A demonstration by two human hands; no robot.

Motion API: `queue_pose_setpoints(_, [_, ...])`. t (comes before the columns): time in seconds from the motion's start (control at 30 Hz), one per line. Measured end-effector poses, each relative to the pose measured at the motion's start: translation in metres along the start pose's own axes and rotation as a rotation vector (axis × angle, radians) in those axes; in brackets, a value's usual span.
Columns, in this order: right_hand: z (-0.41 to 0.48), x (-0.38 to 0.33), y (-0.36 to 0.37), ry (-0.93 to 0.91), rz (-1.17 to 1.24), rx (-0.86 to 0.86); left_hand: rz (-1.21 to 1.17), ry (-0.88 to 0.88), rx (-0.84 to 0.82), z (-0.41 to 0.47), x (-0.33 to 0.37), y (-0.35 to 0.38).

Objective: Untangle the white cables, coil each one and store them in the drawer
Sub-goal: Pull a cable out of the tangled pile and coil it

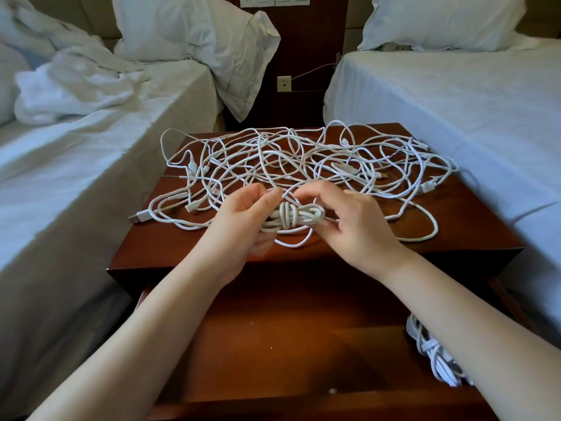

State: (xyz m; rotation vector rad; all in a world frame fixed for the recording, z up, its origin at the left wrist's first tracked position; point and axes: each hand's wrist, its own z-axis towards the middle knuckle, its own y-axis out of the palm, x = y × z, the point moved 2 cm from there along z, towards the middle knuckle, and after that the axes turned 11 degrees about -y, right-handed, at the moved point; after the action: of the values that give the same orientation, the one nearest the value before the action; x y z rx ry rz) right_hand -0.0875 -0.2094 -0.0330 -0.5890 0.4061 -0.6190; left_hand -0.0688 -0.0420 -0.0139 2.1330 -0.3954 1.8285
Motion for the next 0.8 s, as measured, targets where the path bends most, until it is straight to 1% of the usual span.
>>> queue_pose_setpoints(0.07, [0.000,-0.001,-0.001,-0.118,-0.129,-0.013,-0.015,-0.063,0.022,0.001,-0.001,0.000])
queue_pose_setpoints(0.13, [0.001,0.000,0.001,-0.127,-0.129,-0.031,0.022,-0.092,0.078,0.003,-0.002,0.001])
queue_pose_setpoints(0.17, [0.002,-0.001,0.001,-0.092,-0.091,-0.042,0.080,-0.066,0.145,0.004,-0.004,0.001])
queue_pose_setpoints(0.2, [0.002,-0.001,0.003,-0.035,-0.038,-0.064,0.189,0.003,0.241,0.005,-0.005,-0.001])
queue_pose_setpoints(0.23, [0.002,-0.003,0.004,0.037,0.025,-0.085,0.342,0.126,0.348,0.005,-0.005,-0.003])
queue_pose_setpoints(0.27, [0.003,-0.004,0.003,0.118,0.095,-0.097,0.489,0.289,0.431,0.003,-0.004,-0.003])
queue_pose_setpoints(0.3, [0.004,-0.004,0.002,0.204,0.171,-0.094,0.597,0.441,0.456,0.001,-0.002,-0.004])
queue_pose_setpoints(0.33, [0.005,-0.003,0.001,0.291,0.248,-0.080,0.676,0.544,0.435,-0.001,-0.001,-0.003])
queue_pose_setpoints(0.37, [0.005,-0.001,-0.001,0.370,0.322,-0.069,0.741,0.609,0.396,0.000,-0.002,-0.004])
queue_pose_setpoints(0.43, [0.005,0.000,-0.003,0.464,0.412,-0.087,0.835,0.650,0.308,0.003,-0.006,-0.006])
queue_pose_setpoints(0.5, [0.004,-0.002,-0.002,0.498,0.441,-0.133,0.892,0.659,0.270,0.005,-0.005,-0.008])
queue_pose_setpoints(0.6, [0.005,-0.004,-0.002,0.512,0.474,-0.147,0.865,0.634,0.227,0.006,-0.005,-0.012])
queue_pose_setpoints(0.7, [0.006,-0.006,-0.004,0.496,0.505,-0.153,0.777,0.591,0.189,0.004,-0.001,-0.011])
queue_pose_setpoints(0.8, [0.007,-0.009,-0.003,0.477,0.546,-0.123,0.674,0.509,0.184,0.002,-0.001,-0.009])
